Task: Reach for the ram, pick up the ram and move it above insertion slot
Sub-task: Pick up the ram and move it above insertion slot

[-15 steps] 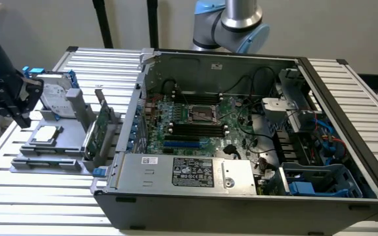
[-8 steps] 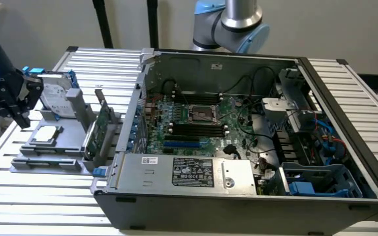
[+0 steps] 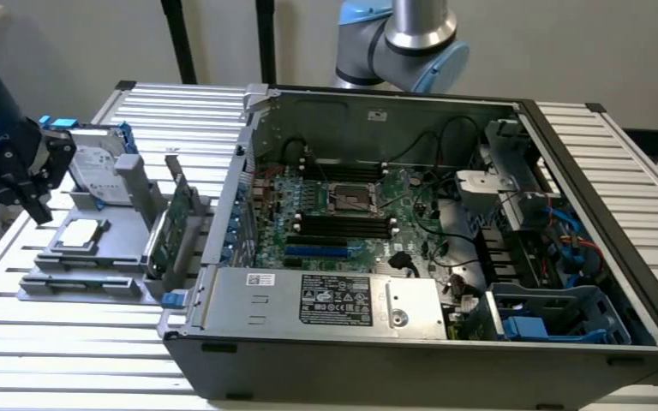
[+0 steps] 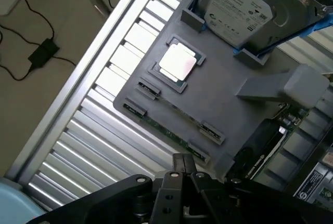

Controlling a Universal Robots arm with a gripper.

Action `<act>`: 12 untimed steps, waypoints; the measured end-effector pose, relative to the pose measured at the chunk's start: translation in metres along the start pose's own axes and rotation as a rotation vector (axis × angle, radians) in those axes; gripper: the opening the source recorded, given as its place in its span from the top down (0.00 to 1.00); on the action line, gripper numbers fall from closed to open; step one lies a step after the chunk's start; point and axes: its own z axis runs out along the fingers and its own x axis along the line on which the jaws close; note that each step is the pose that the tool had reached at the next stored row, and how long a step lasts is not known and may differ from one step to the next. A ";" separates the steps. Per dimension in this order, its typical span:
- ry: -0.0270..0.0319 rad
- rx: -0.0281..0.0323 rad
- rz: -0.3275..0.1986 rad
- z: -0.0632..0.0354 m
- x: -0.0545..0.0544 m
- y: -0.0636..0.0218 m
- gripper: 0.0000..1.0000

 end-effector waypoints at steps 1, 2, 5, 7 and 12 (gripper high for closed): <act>0.0008 0.0000 -0.018 0.0000 0.000 0.0000 0.89; 0.0016 0.0000 -0.038 0.0000 0.000 0.0000 0.89; 0.0039 -0.0001 -0.092 0.0000 0.000 0.0000 0.89; 0.0055 -0.0002 -0.127 0.0000 0.000 0.0000 0.89; 0.0093 -0.0002 -0.219 0.0000 0.000 0.0000 0.89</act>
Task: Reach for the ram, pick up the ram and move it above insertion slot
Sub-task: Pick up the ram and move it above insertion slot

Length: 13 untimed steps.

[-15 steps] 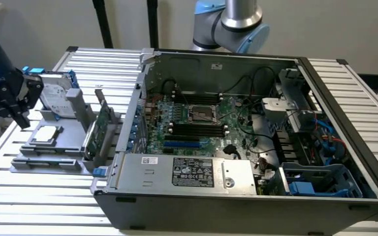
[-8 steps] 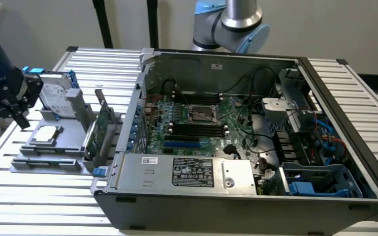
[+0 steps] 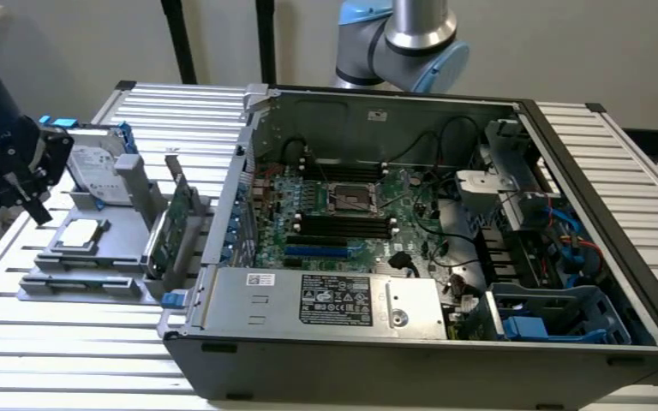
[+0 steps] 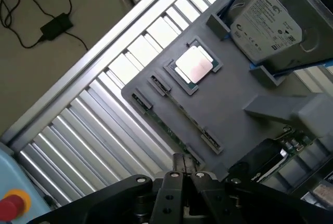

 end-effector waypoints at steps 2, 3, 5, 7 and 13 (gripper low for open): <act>0.0015 0.0000 -0.036 0.0000 0.000 0.0000 0.89; 0.0023 0.0000 -0.054 0.0000 0.000 0.0000 0.89; 0.0039 -0.0001 -0.091 0.0000 0.000 0.0000 0.89; 0.0055 -0.0001 -0.127 0.0000 0.000 0.0001 0.89; 0.0099 -0.0001 -0.236 0.0000 0.000 0.0000 0.89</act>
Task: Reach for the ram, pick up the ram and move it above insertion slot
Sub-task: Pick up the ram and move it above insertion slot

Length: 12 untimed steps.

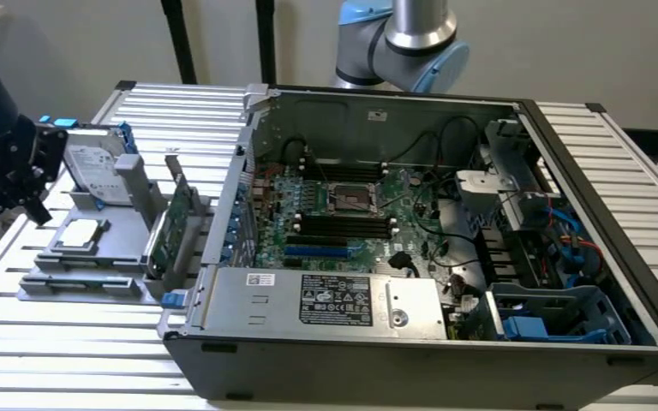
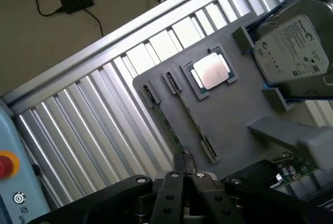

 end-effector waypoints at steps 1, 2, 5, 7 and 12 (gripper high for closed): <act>0.0005 0.0002 -0.019 0.0000 0.000 0.0001 0.89; 0.0009 0.0006 -0.036 0.0000 0.000 0.0000 0.89; 0.0008 0.0045 -0.092 0.0001 0.000 0.0000 0.89; -0.0004 0.0098 -0.127 0.0001 0.000 0.0000 0.89; -0.0046 0.0250 -0.215 0.0007 0.000 0.0000 0.89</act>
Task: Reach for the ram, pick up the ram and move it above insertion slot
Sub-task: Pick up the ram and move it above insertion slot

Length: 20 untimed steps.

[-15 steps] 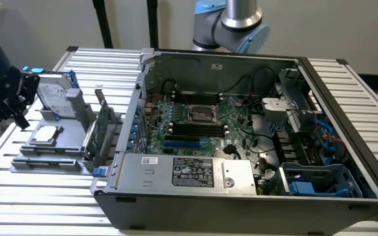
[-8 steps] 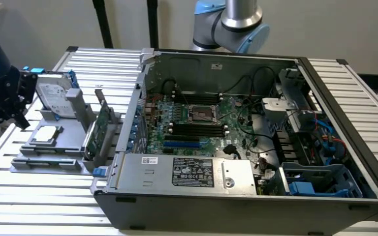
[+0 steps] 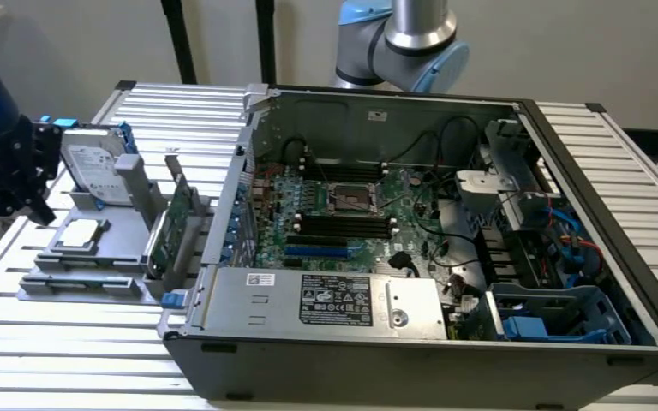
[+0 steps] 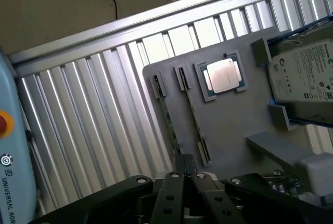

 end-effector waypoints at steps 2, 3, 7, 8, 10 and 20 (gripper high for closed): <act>-0.0015 0.0062 -0.035 0.0003 0.000 0.0000 0.89; -0.0021 0.0093 -0.054 0.0004 0.000 0.0000 0.89; -0.0054 0.0236 -0.125 0.0013 0.000 0.0000 0.89; -0.0062 0.0276 -0.142 0.0015 0.000 0.0000 0.89; -0.0072 0.0318 -0.168 0.0017 0.000 -0.0001 0.89; -0.0075 0.0323 -0.177 0.0032 0.000 0.0004 0.70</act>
